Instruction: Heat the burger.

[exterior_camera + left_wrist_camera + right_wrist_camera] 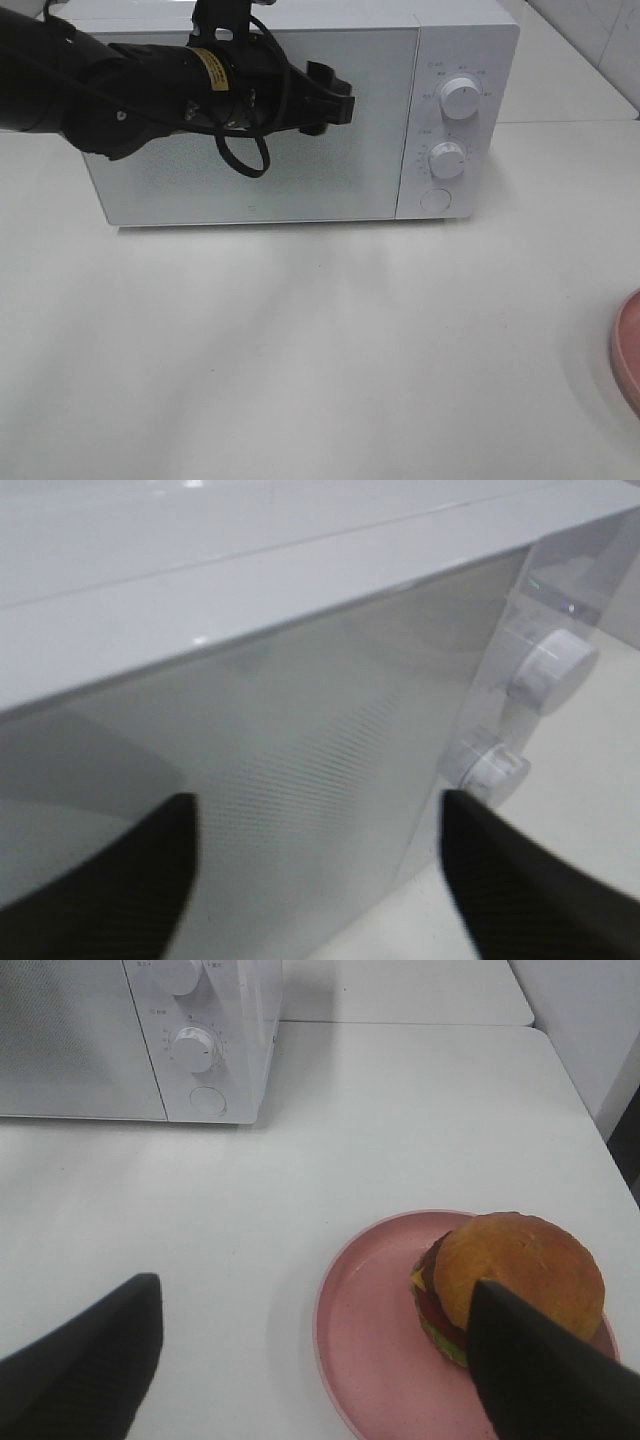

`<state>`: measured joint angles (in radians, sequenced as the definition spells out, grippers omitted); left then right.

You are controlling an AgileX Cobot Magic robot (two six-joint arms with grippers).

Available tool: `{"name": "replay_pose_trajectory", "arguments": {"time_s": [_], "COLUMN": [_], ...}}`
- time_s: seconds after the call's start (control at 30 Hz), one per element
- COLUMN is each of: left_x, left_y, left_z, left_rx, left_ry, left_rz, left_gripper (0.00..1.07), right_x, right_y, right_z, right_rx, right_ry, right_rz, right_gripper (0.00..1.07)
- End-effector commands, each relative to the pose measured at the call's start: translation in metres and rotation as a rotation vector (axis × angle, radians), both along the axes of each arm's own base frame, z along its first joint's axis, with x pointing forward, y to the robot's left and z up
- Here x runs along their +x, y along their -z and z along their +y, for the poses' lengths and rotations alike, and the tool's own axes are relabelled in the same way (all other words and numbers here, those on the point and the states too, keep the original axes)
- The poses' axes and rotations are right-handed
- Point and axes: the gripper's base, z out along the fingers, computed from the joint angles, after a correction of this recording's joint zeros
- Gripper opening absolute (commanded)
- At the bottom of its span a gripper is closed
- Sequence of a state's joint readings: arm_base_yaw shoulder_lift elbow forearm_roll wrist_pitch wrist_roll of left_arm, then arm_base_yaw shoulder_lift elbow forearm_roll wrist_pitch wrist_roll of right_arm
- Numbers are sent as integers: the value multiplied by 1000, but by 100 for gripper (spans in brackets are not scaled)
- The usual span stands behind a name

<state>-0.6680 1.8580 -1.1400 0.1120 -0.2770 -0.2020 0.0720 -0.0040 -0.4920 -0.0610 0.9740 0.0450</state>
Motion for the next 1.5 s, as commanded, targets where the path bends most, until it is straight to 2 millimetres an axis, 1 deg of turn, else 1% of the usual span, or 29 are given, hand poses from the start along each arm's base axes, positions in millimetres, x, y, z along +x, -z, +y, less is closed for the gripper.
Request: {"name": "replay_pose_trajectory", "arguments": {"time_s": [0.03, 0.13, 0.23, 0.27, 0.37, 0.43, 0.53, 0.6, 0.67, 0.7, 0.87, 0.9, 0.97, 1.0, 1.03, 1.07, 1.1, 1.13, 1.17, 1.2, 1.23, 1.27, 1.3, 1.33, 1.37, 1.4, 1.43, 1.47, 1.5], "left_x": [-24, -31, -62, -62, -76, -88, -90, -103, -108, -116, -124, -123, -122, -118, -118, -114, -108, -108, -105, -100, -100, -97, -97, -97, -98, -98, -100, -106, -106], "left_y": [-20, -23, -36, -36, -41, -48, -50, -56, -58, -62, -67, -68, -68, -70, -70, -71, -74, -74, -74, -75, -75, -73, -72, -72, -69, -69, -67, -62, -62], "left_z": [-7, -9, -12, -12, -9, 0, 4, 19, 25, 33, 47, 57, 63, 74, 74, 82, 97, 97, 106, 126, 126, 147, 158, 158, 179, 179, 190, 208, 208], "left_rx": [97, 128, 240, 240, 305, 369, 393, 472, 492, 525, 583, 605, 606, 596, 596, 588, 575, 575, 568, 554, 554, 539, 523, 523, 483, 483, 458, 412, 412], "left_ry": [53, 68, 111, 111, 122, 116, 109, 80, 73, 64, 37, 7, -11, -48, -48, -71, -117, -117, -140, -196, -196, -249, -277, -277, -323, -323, -346, -383, -383], "left_rz": [51, 64, 152, 152, 206, 261, 283, 399, 441, 500, 582, 626, 646, 682, 682, 697, 725, 725, 742, 775, 775, 816, 834, 834, 863, 863, 877, 904, 904], "left_gripper": [101, 100, 100, 100, 100, 100, 100, 100, 100, 100, 100, 100, 100, 100, 100, 100, 100, 100, 100, 100, 100, 100, 100, 100, 100, 100, 100, 100, 100], "right_x": [-5, -5, -5, -5, -5, -5, -5, -5, -5, -5, -5, -5, -5, -5, -5, -5, -5, -5, -5, -5, -5, -5, -5, -5, -5, -5, -5, -5, -5], "right_y": [0, 0, 0, 0, 0, 0, 0, 0, 0, 0, 0, 0, 0, 0, 0, 0, 0, 0, 0, 0, 0, 0, 0, 0, 0, 0, 0, 0, 0], "right_z": [0, 0, 0, 0, 0, 0, 0, 0, 0, 0, 0, 0, 0, 0, 0, 0, 0, 0, 0, 0, 0, 0, 0, 0, 0, 0, 0, 0, 0], "right_rx": [-6, -6, -6, -6, -6, -6, -6, -6, -6, -6, -6, -6, -6, -6, -6, -6, -6, -6, -6, -6, -6, -6, -6, -6, -6, -6, -6, -6, -6], "right_ry": [2, 2, 2, 2, 2, 2, 2, 2, 2, 2, 2, 2, 2, 2, 2, 2, 2, 2, 2, 2, 2, 2, 2, 2, 2, 2, 2, 2, 2], "right_rz": [-46, -46, -46, -46, -46, -46, -46, -46, -46, -46, -46, -46, -46, -46, -46, -46, -46, -46, -46, -46, -46, -46, -46, -46, -46, -46, -46, -46, -46], "right_gripper": [75, 75, 75, 75, 75, 75, 75, 75, 75, 75, 75, 75, 75, 75, 75, 75, 75, 75, 75, 75, 75, 75, 75, 75, 75, 75, 75, 75, 75]}}
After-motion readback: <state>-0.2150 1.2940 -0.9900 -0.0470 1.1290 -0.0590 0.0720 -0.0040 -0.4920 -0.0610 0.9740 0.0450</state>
